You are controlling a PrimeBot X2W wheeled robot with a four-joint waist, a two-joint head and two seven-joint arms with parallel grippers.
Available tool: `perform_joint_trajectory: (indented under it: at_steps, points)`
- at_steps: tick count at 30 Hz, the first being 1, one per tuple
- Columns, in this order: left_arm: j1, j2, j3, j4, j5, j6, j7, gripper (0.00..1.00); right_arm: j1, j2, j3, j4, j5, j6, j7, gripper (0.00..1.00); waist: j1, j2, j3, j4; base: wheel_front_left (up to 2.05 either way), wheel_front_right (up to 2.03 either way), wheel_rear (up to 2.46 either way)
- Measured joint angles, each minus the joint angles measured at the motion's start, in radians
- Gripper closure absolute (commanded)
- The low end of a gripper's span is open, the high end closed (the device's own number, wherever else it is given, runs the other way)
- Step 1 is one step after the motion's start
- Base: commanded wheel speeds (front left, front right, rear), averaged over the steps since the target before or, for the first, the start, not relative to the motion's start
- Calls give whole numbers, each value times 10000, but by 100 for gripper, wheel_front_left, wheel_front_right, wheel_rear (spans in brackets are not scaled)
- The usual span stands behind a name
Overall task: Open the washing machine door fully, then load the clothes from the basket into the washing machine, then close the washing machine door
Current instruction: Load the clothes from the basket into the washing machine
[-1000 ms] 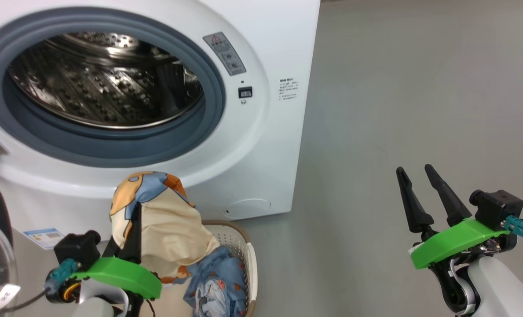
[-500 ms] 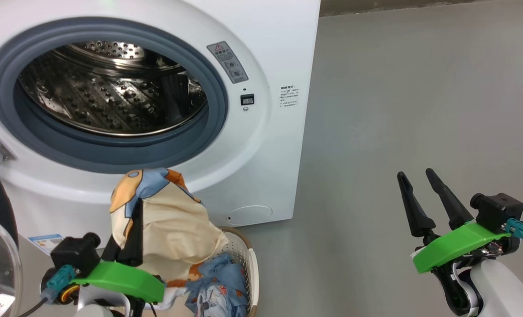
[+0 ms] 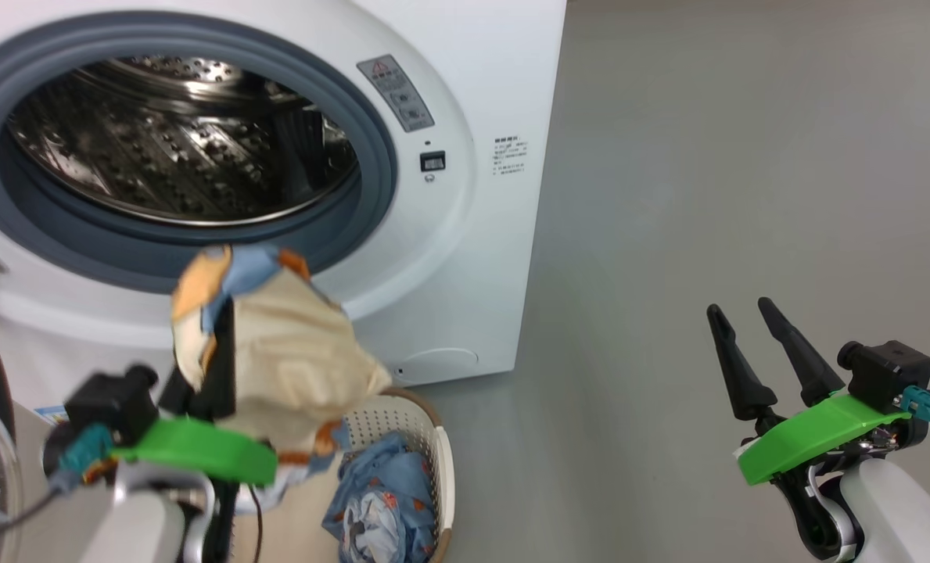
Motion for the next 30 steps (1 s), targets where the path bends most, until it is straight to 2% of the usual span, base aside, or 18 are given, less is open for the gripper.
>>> perform_joint_trajectory:
  at_steps: [4,9,16,20,30]
  points:
    - [-988,119,23,301,136,-15,2,100,-53,-92,12,-59,0,0,0,0,0,0,307,-59,0,0,0]
    - [-2372,253,198,1367,213,-117,-117,100,-380,-146,23,-201,-15,0,0,0,1,0,816,-170,0,0,0]
    - [-4569,330,426,3622,198,-617,-316,100,-833,-136,-29,-474,-48,0,0,0,1,0,1749,-413,0,0,0]
    - [-6181,546,610,5152,102,-1156,-562,100,-1171,-10,-153,-698,-128,0,0,0,2,0,2553,-638,0,0,0]
    - [-9020,905,644,7496,387,-1304,-706,100,-1718,458,-382,-1177,-397,0,0,0,2,0,4284,-1193,0,0,0]
